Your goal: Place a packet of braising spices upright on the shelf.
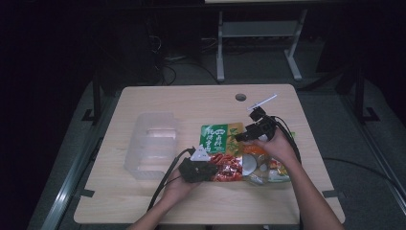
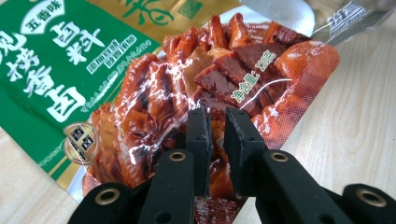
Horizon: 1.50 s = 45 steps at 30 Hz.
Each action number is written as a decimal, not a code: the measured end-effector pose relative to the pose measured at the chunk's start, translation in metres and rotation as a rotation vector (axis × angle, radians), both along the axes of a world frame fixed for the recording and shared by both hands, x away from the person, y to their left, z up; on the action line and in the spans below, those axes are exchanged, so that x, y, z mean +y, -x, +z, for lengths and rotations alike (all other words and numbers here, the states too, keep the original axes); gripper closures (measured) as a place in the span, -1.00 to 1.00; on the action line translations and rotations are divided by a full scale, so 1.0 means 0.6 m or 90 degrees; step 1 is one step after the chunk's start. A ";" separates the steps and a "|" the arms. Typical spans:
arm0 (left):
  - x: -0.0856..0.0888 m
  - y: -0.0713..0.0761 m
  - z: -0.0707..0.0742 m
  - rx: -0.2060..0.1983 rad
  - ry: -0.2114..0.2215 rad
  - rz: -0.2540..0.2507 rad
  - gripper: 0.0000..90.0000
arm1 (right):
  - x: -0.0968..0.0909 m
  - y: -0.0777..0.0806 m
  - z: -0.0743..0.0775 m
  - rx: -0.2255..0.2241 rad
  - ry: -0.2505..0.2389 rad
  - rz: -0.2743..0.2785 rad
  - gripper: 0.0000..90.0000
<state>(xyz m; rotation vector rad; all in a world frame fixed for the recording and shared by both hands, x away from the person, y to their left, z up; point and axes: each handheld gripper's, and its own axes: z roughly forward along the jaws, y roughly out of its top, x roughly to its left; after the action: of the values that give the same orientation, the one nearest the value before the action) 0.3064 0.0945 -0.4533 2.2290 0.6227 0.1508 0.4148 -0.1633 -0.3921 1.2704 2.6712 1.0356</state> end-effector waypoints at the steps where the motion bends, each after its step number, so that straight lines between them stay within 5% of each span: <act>1: -0.001 0.000 -0.001 0.002 0.001 0.004 0.77 | 0.001 -0.004 -0.004 0.015 0.001 -0.009 -0.39; 12: -0.005 0.002 -0.004 -0.001 -0.009 0.003 0.75 | 0.009 -0.033 -0.048 0.097 0.016 -0.042 -0.15; 16: -0.005 0.002 -0.005 -0.002 -0.008 0.002 0.71 | 0.016 -0.038 -0.062 0.139 0.001 -0.024 0.34; 20: -0.002 0.001 -0.003 0.001 -0.007 0.006 0.64 | 0.008 -0.038 -0.064 0.165 -0.049 -0.019 0.78; 22: -0.001 0.000 0.000 0.005 0.002 0.013 0.57 | 0.007 -0.035 -0.061 0.156 -0.059 -0.008 0.95; 26: 0.005 -0.001 0.008 0.006 0.020 0.023 0.43 | 0.008 -0.027 -0.051 0.139 -0.061 0.009 0.99; 29: 0.011 -0.001 0.022 -0.005 0.032 0.043 0.15 | 0.003 -0.011 -0.033 0.097 -0.092 0.022 0.99; 32: 0.015 -0.001 0.030 -0.011 0.052 0.055 -0.07 | 0.000 0.005 -0.019 0.061 -0.087 0.033 0.99; 36: 0.020 -0.003 0.034 -0.001 0.073 0.073 -0.28 | -0.010 0.030 0.007 0.011 -0.116 0.039 1.00; 42: 0.028 -0.007 0.039 -0.001 0.099 0.101 -0.42 | -0.024 0.057 0.034 -0.044 -0.122 0.058 1.00; 45: 0.031 -0.011 0.038 0.018 0.124 0.123 -0.46 | -0.037 0.081 0.052 -0.091 -0.134 0.079 1.00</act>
<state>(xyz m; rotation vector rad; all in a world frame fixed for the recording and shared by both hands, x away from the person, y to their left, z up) 0.3128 0.1130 -0.4303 1.9851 0.8318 0.1491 0.3662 -0.1852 -0.3606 1.0209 2.6181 1.3989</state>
